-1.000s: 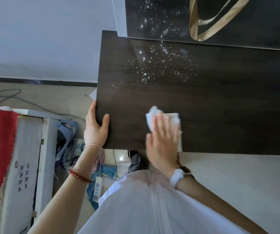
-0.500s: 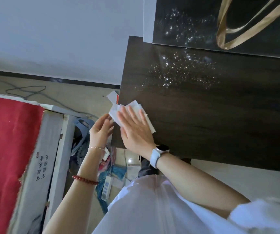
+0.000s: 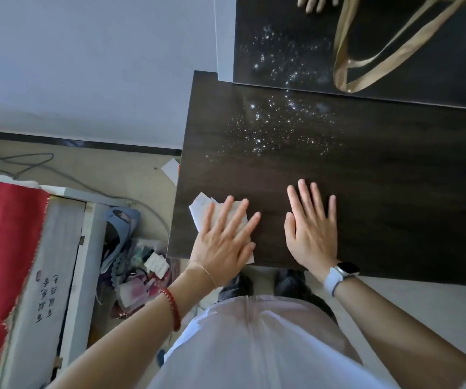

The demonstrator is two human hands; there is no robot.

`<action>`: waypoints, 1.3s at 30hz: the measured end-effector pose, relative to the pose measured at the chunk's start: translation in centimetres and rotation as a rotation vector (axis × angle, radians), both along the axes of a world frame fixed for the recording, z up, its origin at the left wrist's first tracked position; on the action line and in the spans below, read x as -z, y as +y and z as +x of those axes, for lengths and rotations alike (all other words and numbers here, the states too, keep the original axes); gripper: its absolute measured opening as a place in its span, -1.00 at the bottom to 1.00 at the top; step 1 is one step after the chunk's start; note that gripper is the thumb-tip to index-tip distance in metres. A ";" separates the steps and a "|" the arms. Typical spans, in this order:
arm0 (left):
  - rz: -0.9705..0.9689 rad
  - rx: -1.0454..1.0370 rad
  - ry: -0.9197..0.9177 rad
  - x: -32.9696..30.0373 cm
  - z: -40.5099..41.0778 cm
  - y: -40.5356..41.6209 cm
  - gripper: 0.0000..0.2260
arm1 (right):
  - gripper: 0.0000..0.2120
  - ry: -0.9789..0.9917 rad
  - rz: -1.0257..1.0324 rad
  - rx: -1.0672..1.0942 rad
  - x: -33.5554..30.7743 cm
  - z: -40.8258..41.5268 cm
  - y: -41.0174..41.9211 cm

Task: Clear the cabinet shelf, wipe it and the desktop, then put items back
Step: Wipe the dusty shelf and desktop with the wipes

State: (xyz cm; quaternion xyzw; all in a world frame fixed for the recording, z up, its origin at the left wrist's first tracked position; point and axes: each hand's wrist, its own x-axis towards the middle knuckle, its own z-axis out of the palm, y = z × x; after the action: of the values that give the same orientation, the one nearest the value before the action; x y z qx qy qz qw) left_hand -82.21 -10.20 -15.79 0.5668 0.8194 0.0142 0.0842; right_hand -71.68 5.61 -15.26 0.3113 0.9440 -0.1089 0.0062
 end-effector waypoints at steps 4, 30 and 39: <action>0.030 -0.325 0.012 0.1 -3.9 0.1 -0.44 | -0.49 -0.101 0.038 -0.002 0.1 0.4 0.1; 0.030 0.258 0.009 -0.6 9.9 17.1 -0.50 | -0.44 -0.114 0.038 0.321 -0.1 9.3 16.7; 0.034 -0.682 0.032 0.1 1.8 18.6 -0.50 | -0.44 -0.089 0.037 0.318 0.4 8.1 17.2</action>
State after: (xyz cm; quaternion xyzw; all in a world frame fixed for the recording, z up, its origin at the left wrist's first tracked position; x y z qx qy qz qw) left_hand -80.39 8.44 -15.84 0.2617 0.9626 0.0461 0.0522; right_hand -63.55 22.83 -15.64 0.4612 0.8836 -0.0771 0.0250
